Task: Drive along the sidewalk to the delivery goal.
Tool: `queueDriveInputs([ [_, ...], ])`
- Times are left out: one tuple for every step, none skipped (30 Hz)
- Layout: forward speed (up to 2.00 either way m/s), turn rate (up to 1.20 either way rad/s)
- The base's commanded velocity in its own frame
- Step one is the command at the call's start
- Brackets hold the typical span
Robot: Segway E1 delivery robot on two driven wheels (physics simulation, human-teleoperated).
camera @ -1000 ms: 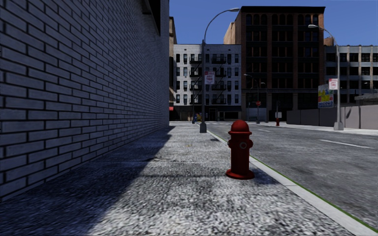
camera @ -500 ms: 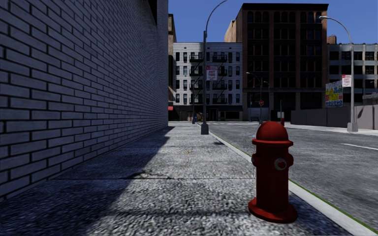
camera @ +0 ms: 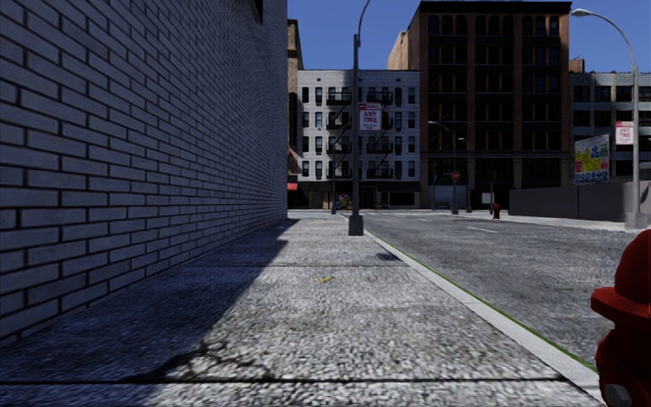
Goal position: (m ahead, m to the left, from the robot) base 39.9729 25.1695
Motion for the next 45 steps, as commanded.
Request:
queueDriveInputs([
  [2.0,0.0],
  [2.0,0.0],
  [2.0,0.0],
  [2.0,0.0],
  [2.0,0.0],
  [2.0,0.0],
  [2.0,0.0],
  [2.0,0.0],
  [2.0,0.0],
  [2.0,0.0],
  [2.0,0.0],
  [2.0,0.0],
  [2.0,0.0],
  [2.0,0.0],
  [2.0,0.0],
  [2.0,0.0],
  [2.0,0.0],
  [2.0,0.0],
  [2.0,0.0],
  [2.0,0.0],
  [2.0,0.0],
  [2.0,0.0],
  [2.0,0.0],
  [2.0,0.0],
  [2.0,0.01],
  [2.0,0.01],
  [2.0,0.06],
  [2.0,0.12],
  [2.0,0.18],
  [2.0,0.18],
  [2.0,0.22],
  [2.0,0.24],
  [2.0,0.24],
  [2.0,0.24],
  [2.0,0.24],
  [2.0,0.25],
  [2.0,0.25],
  [2.0,0.18],
  [2.0,0.18],
  [2.0,0.0],
  [2.0,0.0],
  [2.0,0.0],
  [2.0,0.0],
  [2.0,0.0],
  [2.0,0.0],
])
